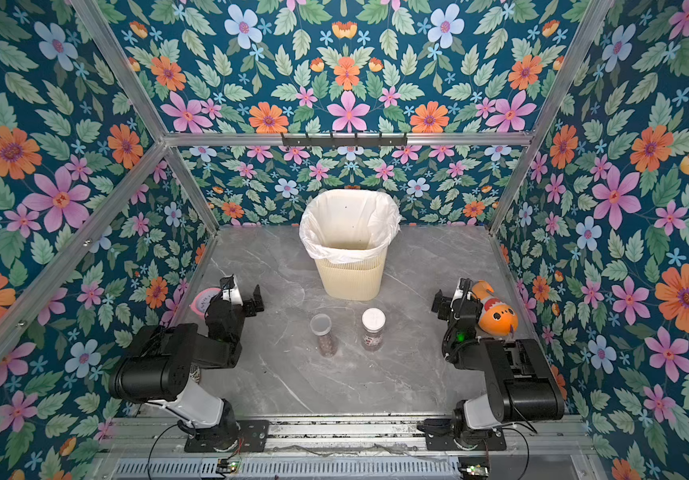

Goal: Empty the moldy dried flower tea in the jars
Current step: Pick up the jar from the center of the board.

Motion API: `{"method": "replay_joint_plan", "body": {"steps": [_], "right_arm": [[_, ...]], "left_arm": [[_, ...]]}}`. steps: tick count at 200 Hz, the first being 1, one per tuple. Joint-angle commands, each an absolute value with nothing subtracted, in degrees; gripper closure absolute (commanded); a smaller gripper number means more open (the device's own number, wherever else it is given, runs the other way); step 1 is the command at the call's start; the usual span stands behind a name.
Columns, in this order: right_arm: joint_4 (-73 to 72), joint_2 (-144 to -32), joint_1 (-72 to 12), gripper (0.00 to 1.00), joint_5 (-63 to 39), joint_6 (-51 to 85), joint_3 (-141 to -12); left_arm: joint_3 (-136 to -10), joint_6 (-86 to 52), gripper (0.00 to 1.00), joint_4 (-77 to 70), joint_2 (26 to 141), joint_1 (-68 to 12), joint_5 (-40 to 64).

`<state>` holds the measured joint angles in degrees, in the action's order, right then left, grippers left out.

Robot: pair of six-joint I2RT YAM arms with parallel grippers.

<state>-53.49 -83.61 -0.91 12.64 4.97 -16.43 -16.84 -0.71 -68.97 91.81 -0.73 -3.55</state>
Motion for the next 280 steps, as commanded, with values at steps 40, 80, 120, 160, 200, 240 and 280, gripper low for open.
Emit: {"method": "replay_joint_plan", "body": {"steps": [40,80,120,160,200,240,280], "right_arm": [[-55.2,-83.7,-1.0,0.01,13.6,5.0,-16.5],[-55.2,-83.7,-1.0,0.01,13.6,5.0,-16.5],[-55.2,-83.7,-1.0,0.01,13.6,5.0,-16.5],[-55.1,-83.7,-1.0,0.01,13.5,5.0,-16.5],[-46.9,-78.7,-0.4,0.01,10.5,4.4,-18.8],[-21.7,-64.0,-0.3,0.01,2.5,7.0,-28.0],[7.1,-62.0,-1.4,0.01,-14.6,16.7,-44.0]], "left_arm": [[-17.0,-0.4,0.00,-68.8,91.8,-0.6,-3.8],[-17.0,-0.4,0.00,-68.7,91.8,-0.6,-3.8],[-16.9,-0.4,0.00,-68.8,91.8,-0.6,-3.9],[-17.3,-0.5,0.00,-68.3,92.0,-0.7,-3.6],[-17.6,-1.1,0.00,-64.4,87.8,-0.5,-5.4],[-24.8,-4.7,0.00,-42.2,75.7,-0.6,-2.1],[-32.1,-13.6,0.00,-26.4,68.3,-3.5,2.8]]}}
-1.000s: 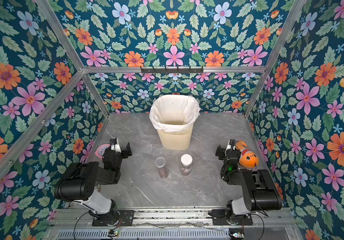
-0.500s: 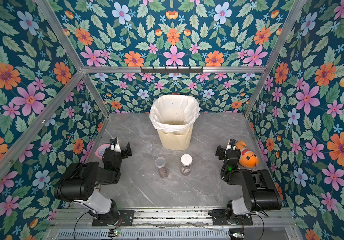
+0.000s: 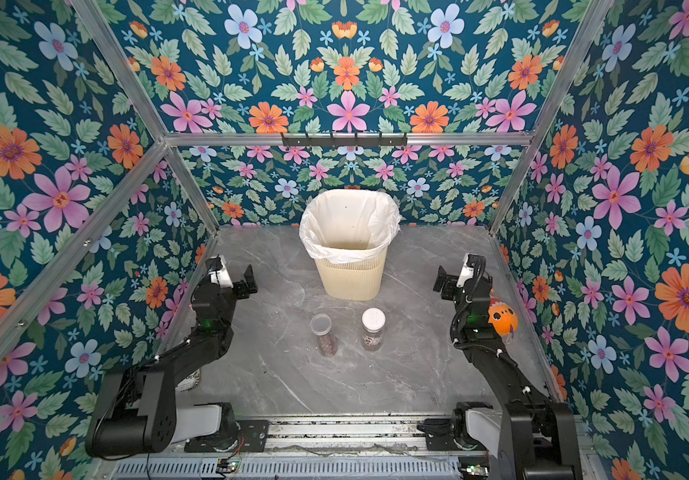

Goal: Empty the moldy dried flower tea in the jars
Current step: Pick up the jar from the center of the board.

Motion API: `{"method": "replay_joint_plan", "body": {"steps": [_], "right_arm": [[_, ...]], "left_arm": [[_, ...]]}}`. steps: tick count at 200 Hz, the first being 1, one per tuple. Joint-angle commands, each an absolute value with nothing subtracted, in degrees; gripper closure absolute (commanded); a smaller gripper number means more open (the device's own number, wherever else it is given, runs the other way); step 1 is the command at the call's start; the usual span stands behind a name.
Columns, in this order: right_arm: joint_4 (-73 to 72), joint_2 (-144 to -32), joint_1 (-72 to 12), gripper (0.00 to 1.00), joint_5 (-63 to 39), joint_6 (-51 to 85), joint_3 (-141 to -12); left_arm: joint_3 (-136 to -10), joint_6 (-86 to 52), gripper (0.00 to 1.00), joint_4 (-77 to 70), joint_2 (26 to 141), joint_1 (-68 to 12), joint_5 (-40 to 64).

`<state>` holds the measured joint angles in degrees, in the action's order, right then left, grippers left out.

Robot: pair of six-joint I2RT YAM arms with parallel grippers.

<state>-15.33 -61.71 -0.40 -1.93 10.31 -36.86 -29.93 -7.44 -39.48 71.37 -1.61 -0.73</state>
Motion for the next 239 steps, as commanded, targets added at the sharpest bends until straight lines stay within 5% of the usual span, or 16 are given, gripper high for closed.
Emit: {"method": "replay_joint_plan", "body": {"steps": [1,60,121,239], "right_arm": [[7.8,-62.1,-1.5,0.01,-14.8,16.8,-44.4],[33.2,-63.5,-16.4,0.01,-18.2,18.3,-59.0],[42.1,-72.1,-33.1,0.01,-8.6,19.4,-67.1],[46.6,-84.0,-40.5,0.14,-0.8,20.9,-70.9]], "left_arm": [[-32.1,-13.8,0.00,-26.3,68.1,-3.6,2.9],[-33.3,-18.8,0.01,-15.4,58.7,-13.4,0.9],[-28.5,-21.8,0.01,-14.8,52.0,-17.5,-0.4],[-26.4,-22.8,0.01,-15.8,51.4,-18.6,0.4]]}}
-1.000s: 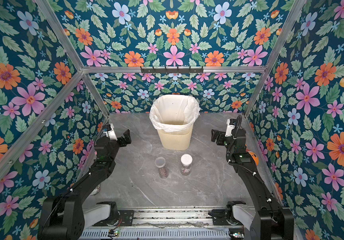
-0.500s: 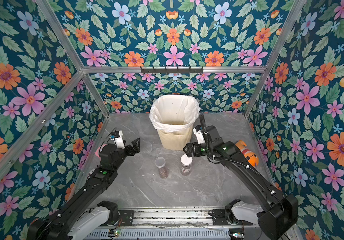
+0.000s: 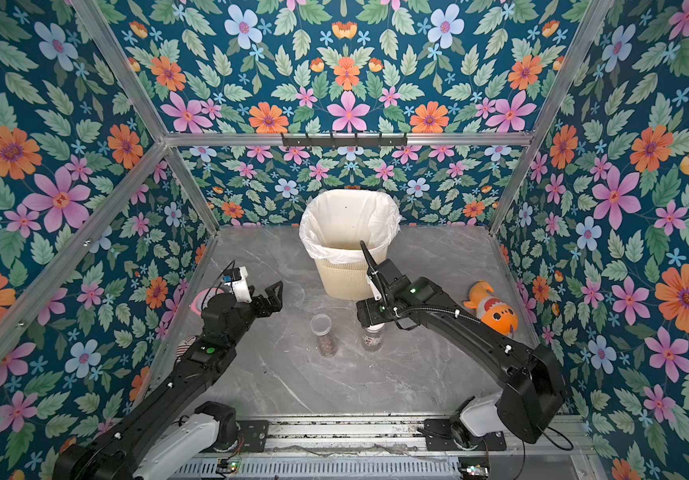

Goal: Empty the moldy dried flower tea in the jars
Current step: Pick up the jar from the center of the board.

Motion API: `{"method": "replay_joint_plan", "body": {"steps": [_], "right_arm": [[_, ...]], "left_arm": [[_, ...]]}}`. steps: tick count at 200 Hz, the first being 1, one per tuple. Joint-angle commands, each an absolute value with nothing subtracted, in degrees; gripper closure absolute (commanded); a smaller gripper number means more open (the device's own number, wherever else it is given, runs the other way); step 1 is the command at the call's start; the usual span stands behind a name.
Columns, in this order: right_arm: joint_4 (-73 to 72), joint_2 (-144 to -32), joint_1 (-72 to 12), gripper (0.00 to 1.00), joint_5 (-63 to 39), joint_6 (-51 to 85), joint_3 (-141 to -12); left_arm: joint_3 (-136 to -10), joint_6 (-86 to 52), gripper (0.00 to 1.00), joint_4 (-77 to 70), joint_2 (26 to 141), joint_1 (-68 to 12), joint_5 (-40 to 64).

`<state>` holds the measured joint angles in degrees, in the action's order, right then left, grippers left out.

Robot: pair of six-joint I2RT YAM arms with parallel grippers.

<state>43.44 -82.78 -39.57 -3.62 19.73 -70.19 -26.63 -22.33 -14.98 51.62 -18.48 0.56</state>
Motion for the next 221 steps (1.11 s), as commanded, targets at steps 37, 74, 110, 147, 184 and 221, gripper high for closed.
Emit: {"method": "replay_joint_plan", "body": {"steps": [37,74,110,147,184,221], "right_arm": [[48.1,-85.7,-42.3,0.14,1.9,21.4,-71.8],[48.8,-86.9,-42.7,0.23,2.2,21.6,-72.2],[49.2,-85.7,-42.7,0.28,2.7,21.7,-72.3],[50.9,-84.0,-42.7,0.31,3.5,21.3,-73.4],[52.0,-80.9,-42.3,0.36,1.9,20.6,-74.2],[53.7,-74.4,-38.0,0.37,-3.6,19.1,-74.6]], "left_arm": [[-26.4,-22.9,0.01,-15.7,51.5,-18.7,0.4],[-26.4,-22.7,0.01,-15.0,51.1,-18.7,0.4],[-26.6,-22.7,0.00,-14.4,50.6,-18.7,1.2],[-28.8,-22.1,0.01,-14.2,51.0,-18.8,6.2],[-32.8,-20.6,0.00,-13.7,52.1,-19.8,13.1],[-38.0,-16.4,0.00,-14.6,55.1,-25.1,20.3]]}}
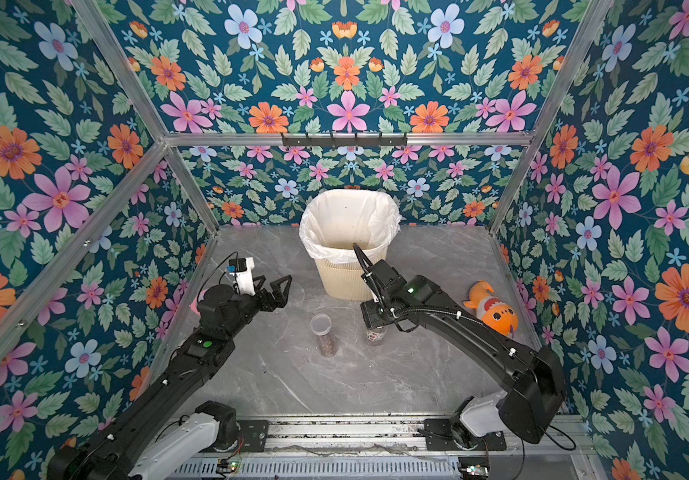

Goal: Empty the moldy dried flower tea in the jars
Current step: Pick up the jar from the center of the board.

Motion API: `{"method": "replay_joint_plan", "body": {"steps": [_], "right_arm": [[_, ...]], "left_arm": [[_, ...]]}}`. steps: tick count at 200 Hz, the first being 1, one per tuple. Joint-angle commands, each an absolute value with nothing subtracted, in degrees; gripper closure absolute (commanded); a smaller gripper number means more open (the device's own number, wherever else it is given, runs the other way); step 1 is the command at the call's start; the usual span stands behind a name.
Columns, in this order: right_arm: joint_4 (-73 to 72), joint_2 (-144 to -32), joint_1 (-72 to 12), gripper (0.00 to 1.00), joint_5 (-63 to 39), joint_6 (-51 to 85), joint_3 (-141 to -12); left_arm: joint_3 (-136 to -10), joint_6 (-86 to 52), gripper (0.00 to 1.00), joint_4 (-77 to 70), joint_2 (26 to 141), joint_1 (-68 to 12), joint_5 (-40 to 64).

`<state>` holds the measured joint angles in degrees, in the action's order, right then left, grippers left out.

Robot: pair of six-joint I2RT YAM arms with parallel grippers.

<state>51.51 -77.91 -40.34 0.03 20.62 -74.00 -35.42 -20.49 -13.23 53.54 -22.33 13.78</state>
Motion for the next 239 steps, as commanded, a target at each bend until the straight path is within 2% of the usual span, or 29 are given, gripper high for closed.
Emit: {"method": "replay_joint_plan", "body": {"steps": [1,42,97,141,182,215,239], "right_arm": [[53.8,-74.1,-37.8,0.37,-3.8,19.0,-74.7],[58.5,-68.1,-32.0,0.38,-11.2,16.3,-76.4],[62.4,-66.1,-27.3,0.39,-16.6,15.3,-79.4],[62.2,-66.7,-26.7,0.40,-19.7,15.2,-81.2],[59.5,-67.1,-26.7,0.40,-22.9,16.4,-80.5],[57.3,-67.0,-26.7,0.41,-25.0,17.3,-79.7],[55.3,-67.0,-26.7,0.41,-27.4,18.3,-79.0]], "left_arm": [[-38.1,-16.2,0.00,-14.7,55.2,-25.4,20.4],[-43.7,-8.0,0.00,-16.3,62.5,-32.5,24.0],[-46.6,12.9,0.00,-21.5,71.0,-45.8,29.3],[-52.3,16.1,0.00,-19.9,78.8,-49.9,33.7],[-56.0,15.2,0.00,-17.5,82.6,-51.3,42.2],[-56.2,12.8,0.01,-17.7,84.0,-51.6,44.1],[-55.6,10.2,0.04,-21.0,85.2,-51.8,45.6]]}}
